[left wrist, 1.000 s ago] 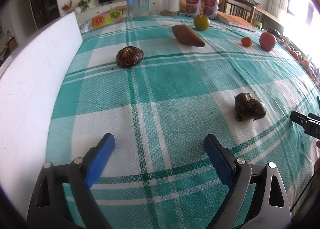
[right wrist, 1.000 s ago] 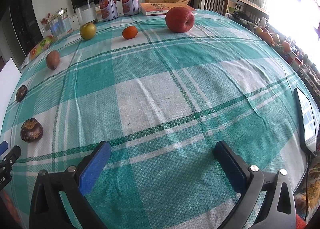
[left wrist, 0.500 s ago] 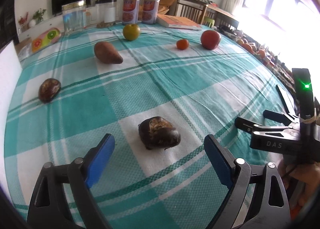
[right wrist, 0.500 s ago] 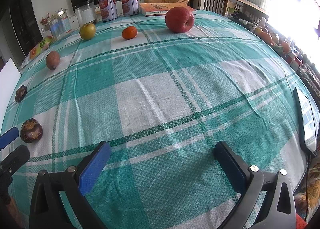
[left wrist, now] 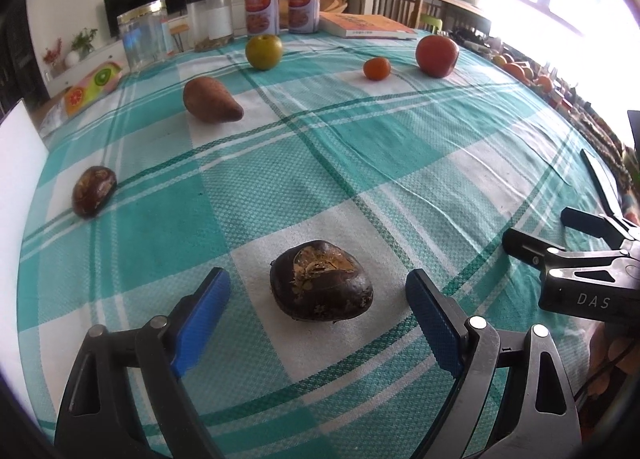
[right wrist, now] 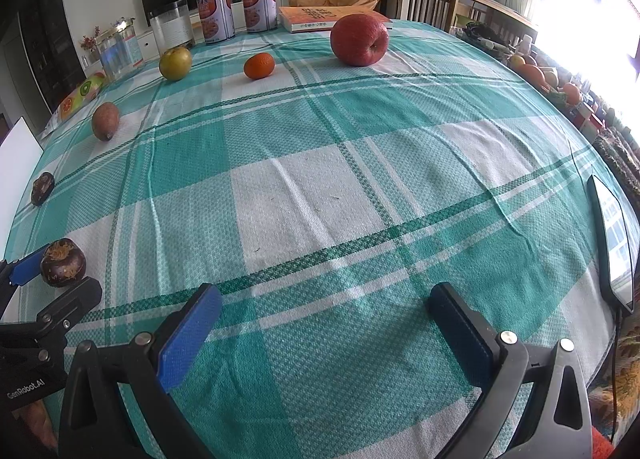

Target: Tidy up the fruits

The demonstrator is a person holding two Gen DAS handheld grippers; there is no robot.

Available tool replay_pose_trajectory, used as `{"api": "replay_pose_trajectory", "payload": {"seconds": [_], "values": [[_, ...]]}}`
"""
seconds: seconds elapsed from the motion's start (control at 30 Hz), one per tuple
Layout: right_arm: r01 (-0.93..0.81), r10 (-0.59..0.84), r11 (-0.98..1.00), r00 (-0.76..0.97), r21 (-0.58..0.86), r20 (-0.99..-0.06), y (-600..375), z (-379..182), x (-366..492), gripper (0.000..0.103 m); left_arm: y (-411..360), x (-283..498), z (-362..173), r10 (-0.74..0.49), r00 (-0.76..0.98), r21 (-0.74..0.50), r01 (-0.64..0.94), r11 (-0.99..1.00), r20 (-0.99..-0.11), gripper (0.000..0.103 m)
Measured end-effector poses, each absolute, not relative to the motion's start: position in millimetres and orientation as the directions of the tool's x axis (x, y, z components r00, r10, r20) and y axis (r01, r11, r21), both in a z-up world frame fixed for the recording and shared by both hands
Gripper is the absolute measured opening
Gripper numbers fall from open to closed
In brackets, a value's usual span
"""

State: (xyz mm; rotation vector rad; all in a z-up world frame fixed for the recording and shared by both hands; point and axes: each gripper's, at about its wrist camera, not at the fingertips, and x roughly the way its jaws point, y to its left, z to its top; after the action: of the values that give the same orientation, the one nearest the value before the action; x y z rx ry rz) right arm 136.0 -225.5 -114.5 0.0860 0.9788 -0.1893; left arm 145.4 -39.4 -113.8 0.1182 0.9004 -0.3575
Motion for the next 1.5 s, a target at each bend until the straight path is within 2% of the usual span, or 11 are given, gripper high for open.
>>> {"api": "replay_pose_trajectory", "payload": {"seconds": [0.13, 0.2, 0.27, 0.6, 0.77, 0.8, 0.87, 1.03, 1.37, 1.43, 1.5], "values": [[0.198, -0.121, 0.980, 0.543, -0.013, -0.831, -225.7, -114.5, 136.1, 0.103, -36.0, 144.2, -112.0, -0.232, 0.583, -0.024, 0.342, 0.939, -0.778, 0.065], [0.198, -0.121, 0.980, 0.543, -0.013, -0.831, -225.6, -114.6, 136.0, 0.103, -32.9, 145.7, -111.0, -0.238, 0.579, -0.034, 0.340, 0.940, -0.780, 0.059], [0.198, -0.121, 0.980, 0.543, -0.013, -0.831, -225.7, -114.6, 136.1, 0.103, -30.8, 146.6, -109.9, -0.245, 0.575, -0.043, 0.341, 0.939, -0.781, 0.046], [0.198, -0.121, 0.980, 0.543, -0.014, -0.831, -225.6, -114.6, 136.0, 0.103, -9.3, 154.7, -106.9, -0.149, 0.595, -0.024, 0.212, 0.977, -0.790, 0.046], [0.198, -0.121, 0.980, 0.543, -0.013, -0.831, -225.5, -114.7, 136.0, 0.103, 1.5, 159.9, -109.9, -0.145, 0.590, -0.041, 0.186, 0.982, -0.795, 0.047], [0.198, -0.121, 0.980, 0.543, -0.013, -0.831, -225.5, -114.7, 136.1, 0.103, 0.7, 160.2, -110.0, -0.146, 0.590, -0.040, 0.189, 0.981, -0.794, 0.049], [0.198, -0.121, 0.980, 0.543, -0.013, -0.831, -225.6, -114.6, 136.1, 0.103, -2.7, 160.5, -110.6, -0.156, 0.587, -0.043, 0.201, 0.979, -0.794, 0.069], [0.198, -0.121, 0.980, 0.543, -0.014, -0.831, -225.6, -114.7, 136.1, 0.103, -9.3, 158.0, -114.8, -0.127, 0.604, -0.005, 0.200, 0.980, -0.786, 0.082], [0.198, -0.113, 0.980, 0.545, -0.003, -0.831, -226.4, -114.2, 135.3, 0.103, -8.3, 159.5, -115.7, -0.121, 0.602, -0.002, 0.194, 0.981, -0.789, 0.088], [0.207, -0.059, 0.976, 0.568, 0.073, -0.821, -235.2, -110.5, 131.1, 0.103, -8.2, 159.5, -115.8, -0.121, 0.603, -0.003, 0.193, 0.981, -0.789, 0.088], [0.231, 0.033, 0.946, 0.629, 0.227, -0.777, -255.2, -102.7, 123.1, 0.103, -8.3, 159.5, -115.8, -0.121, 0.603, -0.003, 0.193, 0.981, -0.789, 0.088]]}}
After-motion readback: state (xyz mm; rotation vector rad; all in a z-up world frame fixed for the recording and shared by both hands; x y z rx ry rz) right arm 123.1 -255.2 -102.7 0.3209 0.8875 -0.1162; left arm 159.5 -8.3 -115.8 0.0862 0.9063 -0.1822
